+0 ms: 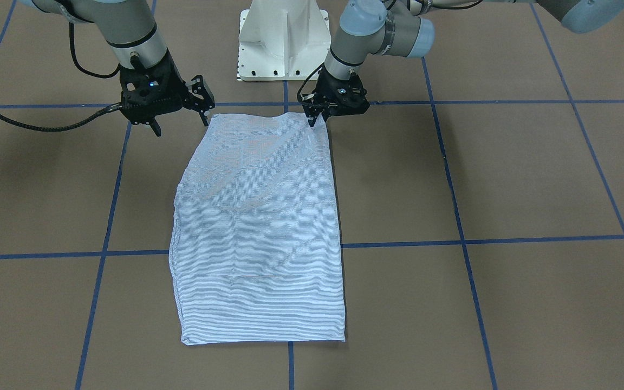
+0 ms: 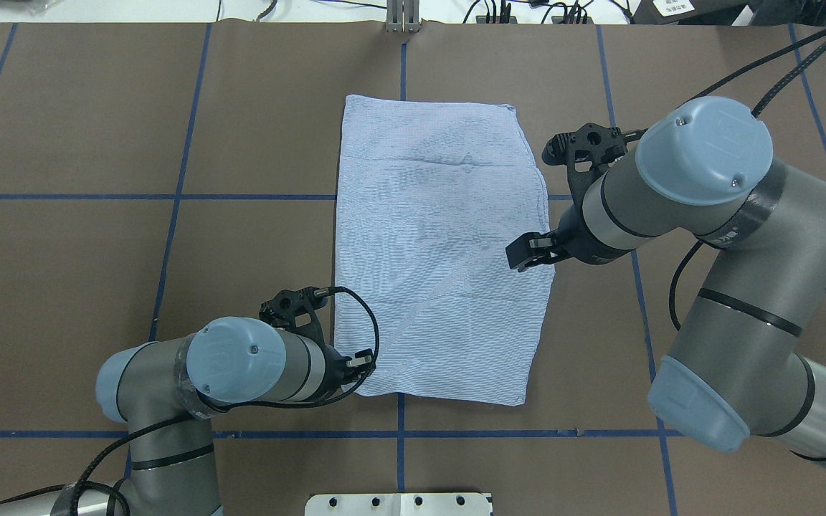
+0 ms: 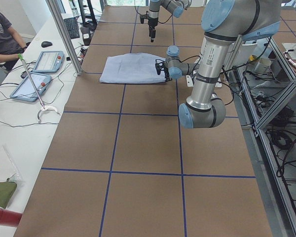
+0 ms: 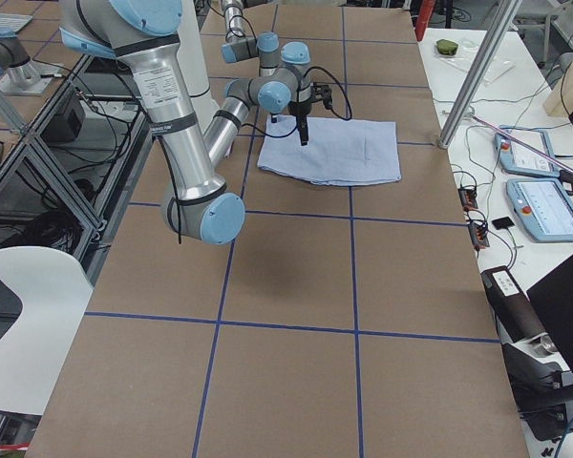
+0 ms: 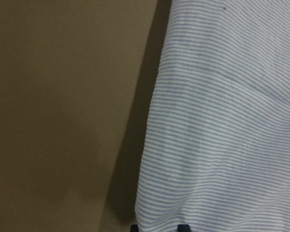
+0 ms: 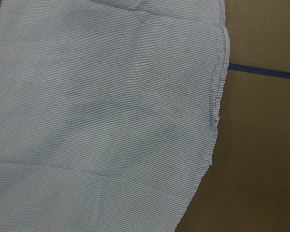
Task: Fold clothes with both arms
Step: 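Lower the right gripper to the near corner beside the left gripper, then grasp the shirt's near corners with both grippers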
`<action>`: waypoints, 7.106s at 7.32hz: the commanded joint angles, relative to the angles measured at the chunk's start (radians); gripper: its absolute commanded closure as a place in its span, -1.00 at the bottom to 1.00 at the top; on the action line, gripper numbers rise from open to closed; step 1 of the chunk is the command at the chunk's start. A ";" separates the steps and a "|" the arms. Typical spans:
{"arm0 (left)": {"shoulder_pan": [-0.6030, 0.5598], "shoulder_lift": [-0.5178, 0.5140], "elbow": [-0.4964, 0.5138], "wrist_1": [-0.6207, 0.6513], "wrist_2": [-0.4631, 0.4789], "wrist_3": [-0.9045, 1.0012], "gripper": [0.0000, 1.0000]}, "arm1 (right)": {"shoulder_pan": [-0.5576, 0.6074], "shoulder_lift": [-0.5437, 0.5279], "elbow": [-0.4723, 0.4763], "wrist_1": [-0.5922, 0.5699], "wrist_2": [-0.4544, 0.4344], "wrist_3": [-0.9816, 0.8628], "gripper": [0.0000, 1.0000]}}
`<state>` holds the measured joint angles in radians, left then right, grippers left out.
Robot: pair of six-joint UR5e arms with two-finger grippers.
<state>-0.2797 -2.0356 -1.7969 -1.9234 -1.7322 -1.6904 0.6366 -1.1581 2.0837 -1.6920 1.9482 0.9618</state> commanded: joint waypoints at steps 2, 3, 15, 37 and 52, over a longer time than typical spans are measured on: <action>0.002 0.000 -0.045 0.062 -0.003 0.000 0.95 | -0.001 0.001 0.001 0.000 0.003 0.006 -1.00; 0.002 0.002 -0.048 0.069 -0.021 0.000 1.00 | -0.001 0.003 0.001 0.000 0.006 0.027 -1.00; 0.005 -0.011 -0.042 0.067 -0.021 -0.020 1.00 | -0.337 -0.138 -0.051 0.244 -0.233 0.797 -1.00; 0.008 -0.014 -0.048 0.064 -0.015 -0.021 1.00 | -0.388 -0.040 -0.198 0.155 -0.233 0.813 -0.95; 0.002 0.000 -0.120 0.072 -0.020 -0.020 1.00 | -0.351 -0.011 -0.099 0.150 -0.215 0.821 1.00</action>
<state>-0.2758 -2.0444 -1.8844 -1.8551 -1.7505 -1.7104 0.2811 -1.1625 1.9566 -1.5397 1.7206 1.7845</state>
